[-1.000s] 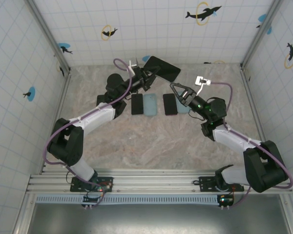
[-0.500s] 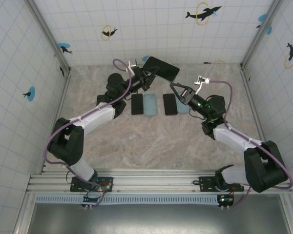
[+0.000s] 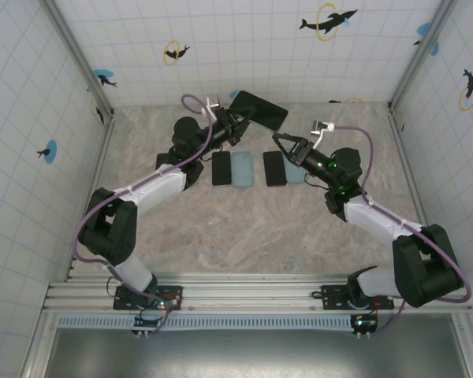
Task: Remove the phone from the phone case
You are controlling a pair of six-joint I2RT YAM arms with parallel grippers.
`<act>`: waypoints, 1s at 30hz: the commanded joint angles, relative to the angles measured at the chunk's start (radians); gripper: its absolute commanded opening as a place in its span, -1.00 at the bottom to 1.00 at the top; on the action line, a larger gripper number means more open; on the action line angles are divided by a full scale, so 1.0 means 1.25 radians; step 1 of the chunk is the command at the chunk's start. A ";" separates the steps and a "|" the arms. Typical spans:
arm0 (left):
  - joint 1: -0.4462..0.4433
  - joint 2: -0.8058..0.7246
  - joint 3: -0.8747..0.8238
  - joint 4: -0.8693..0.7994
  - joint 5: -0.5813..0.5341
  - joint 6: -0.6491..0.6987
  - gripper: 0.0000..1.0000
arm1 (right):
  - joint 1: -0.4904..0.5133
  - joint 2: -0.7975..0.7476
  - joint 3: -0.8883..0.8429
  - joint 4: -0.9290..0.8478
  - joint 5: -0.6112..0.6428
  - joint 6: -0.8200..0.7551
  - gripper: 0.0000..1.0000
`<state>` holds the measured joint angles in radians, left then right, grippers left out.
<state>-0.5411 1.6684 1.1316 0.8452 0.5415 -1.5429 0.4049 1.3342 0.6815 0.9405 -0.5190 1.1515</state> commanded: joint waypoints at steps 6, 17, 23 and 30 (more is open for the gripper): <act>-0.028 -0.063 0.064 0.071 0.138 0.058 -1.00 | -0.029 0.035 0.022 -0.168 0.024 -0.045 -0.55; 0.006 -0.088 0.084 -0.206 0.215 0.463 -1.00 | -0.100 -0.027 0.058 -0.152 -0.206 -0.190 -0.11; 0.052 -0.090 0.075 -0.221 0.353 0.612 -1.00 | -0.146 -0.078 0.110 -0.366 -0.349 -0.443 -0.06; 0.084 -0.127 0.073 -0.384 0.461 0.874 -1.00 | -0.153 -0.074 0.236 -0.846 -0.399 -0.909 -0.03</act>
<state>-0.4503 1.5822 1.2007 0.3912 1.0023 -0.6338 0.2153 1.2449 0.9154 0.1883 -0.9676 0.3321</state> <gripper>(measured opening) 0.137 0.486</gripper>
